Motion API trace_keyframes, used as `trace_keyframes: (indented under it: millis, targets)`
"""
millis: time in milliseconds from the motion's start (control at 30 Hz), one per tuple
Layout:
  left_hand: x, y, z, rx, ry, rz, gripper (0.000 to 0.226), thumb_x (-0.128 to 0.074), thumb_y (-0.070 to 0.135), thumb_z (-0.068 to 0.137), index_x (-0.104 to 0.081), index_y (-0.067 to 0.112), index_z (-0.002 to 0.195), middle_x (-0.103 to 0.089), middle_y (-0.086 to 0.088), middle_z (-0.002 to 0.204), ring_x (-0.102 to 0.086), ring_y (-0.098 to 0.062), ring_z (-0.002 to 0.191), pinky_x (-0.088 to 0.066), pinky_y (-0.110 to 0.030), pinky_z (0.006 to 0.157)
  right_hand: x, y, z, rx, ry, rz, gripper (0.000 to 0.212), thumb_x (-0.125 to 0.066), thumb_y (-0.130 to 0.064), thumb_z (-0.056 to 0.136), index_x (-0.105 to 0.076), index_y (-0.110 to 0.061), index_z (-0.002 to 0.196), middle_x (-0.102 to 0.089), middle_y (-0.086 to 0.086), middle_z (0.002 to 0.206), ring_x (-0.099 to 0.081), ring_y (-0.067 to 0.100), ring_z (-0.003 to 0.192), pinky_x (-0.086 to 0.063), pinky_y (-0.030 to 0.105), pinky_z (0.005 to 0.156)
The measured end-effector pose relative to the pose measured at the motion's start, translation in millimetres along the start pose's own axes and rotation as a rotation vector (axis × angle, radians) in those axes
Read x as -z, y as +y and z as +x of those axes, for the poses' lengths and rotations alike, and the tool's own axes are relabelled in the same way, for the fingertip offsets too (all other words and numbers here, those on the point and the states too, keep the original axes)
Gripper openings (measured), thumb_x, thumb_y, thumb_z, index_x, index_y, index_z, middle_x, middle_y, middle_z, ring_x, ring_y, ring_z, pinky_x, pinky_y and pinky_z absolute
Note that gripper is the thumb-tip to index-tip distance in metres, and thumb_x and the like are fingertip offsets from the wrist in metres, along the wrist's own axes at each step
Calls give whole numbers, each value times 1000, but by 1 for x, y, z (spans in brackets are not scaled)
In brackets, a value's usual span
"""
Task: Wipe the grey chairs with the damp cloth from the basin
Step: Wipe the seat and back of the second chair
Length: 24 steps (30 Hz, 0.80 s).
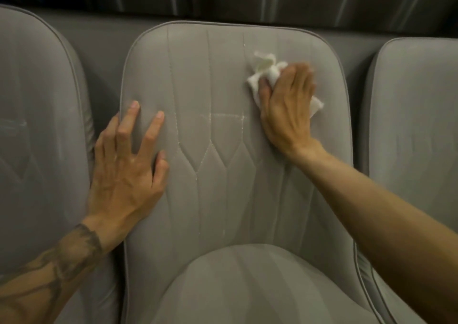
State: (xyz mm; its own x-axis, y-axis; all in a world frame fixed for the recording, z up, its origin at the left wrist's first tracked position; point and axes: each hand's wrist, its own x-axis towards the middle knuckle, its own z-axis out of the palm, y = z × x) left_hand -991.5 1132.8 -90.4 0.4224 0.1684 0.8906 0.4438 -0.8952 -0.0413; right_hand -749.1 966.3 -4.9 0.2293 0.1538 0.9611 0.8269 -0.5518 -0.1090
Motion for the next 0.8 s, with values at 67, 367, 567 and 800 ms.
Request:
trace_keyframes:
  millis: [67, 367, 567, 800]
  targets:
    - [1, 0, 0, -4, -1, -9, 64, -45, 31, 101, -32, 20, 163, -25, -22, 167, -36, -51, 144, -32, -62, 117, 9, 2, -21, 121, -62, -6, 39, -44, -35, 105, -54, 2, 107, -52, 23, 106, -49, 38, 93, -40, 48, 83]
    - [2, 2, 1, -7, -1, -11, 66, -48, 29, 99, -33, 18, 162, -25, -23, 166, -36, -51, 144, -33, -61, 117, -3, -3, 6, -51, 51, -61, 38, -40, -36, 105, -54, -2, 116, -54, 23, 114, -51, 38, 101, -37, 48, 88]
    - [2, -2, -1, -2, -3, -21, 65, -47, 30, 100, -33, 20, 163, -24, -21, 166, -35, -51, 144, -33, -63, 116, 6, 7, 13, 172, -4, -11, 29, -45, -31, 103, -53, -3, 103, -52, 20, 104, -48, 35, 90, -36, 44, 80]
    - [-2, 0, -1, 0, -3, -29, 65, -45, 33, 101, -31, 22, 163, -23, -20, 167, -34, -49, 146, -32, -61, 118, -8, -8, -2, -54, 95, -50, 36, -42, -33, 105, -56, 0, 111, -56, 22, 110, -53, 37, 97, -37, 45, 89]
